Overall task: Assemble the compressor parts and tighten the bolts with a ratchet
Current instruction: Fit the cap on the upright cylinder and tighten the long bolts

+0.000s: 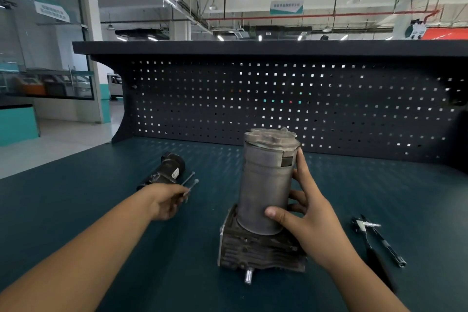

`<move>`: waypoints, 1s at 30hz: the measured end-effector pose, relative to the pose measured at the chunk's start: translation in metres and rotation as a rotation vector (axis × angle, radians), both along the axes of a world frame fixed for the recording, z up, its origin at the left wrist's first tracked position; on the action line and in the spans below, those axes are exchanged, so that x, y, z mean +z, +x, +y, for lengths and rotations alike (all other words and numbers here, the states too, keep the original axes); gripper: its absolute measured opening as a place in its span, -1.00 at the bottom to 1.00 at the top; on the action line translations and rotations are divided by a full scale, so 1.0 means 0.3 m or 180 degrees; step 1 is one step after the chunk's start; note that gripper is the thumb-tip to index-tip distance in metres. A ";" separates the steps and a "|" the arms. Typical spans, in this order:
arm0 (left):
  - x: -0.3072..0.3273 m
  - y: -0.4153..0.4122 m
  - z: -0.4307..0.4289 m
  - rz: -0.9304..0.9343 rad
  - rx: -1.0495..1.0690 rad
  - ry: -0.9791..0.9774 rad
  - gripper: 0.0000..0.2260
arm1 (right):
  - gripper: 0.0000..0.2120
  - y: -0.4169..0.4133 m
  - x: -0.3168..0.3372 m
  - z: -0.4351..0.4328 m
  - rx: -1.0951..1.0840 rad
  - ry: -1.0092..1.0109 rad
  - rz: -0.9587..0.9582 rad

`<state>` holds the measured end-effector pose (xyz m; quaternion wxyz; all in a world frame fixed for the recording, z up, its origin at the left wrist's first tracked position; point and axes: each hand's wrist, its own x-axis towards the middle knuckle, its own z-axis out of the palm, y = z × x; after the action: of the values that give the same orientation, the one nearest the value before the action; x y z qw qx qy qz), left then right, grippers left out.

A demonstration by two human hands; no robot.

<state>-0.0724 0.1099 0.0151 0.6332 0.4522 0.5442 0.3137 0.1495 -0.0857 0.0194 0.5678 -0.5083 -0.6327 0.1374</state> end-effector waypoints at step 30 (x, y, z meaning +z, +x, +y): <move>0.475 0.147 -0.427 0.0326 -0.0909 0.3910 -0.92 | -0.02 -0.007 0.006 -0.002 -0.0044 -0.0023 -0.0054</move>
<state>-0.0285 -0.0182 0.1577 0.2669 0.8158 0.2287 0.4592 0.1474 -0.0864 0.0211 0.5615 -0.5159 -0.6334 0.1315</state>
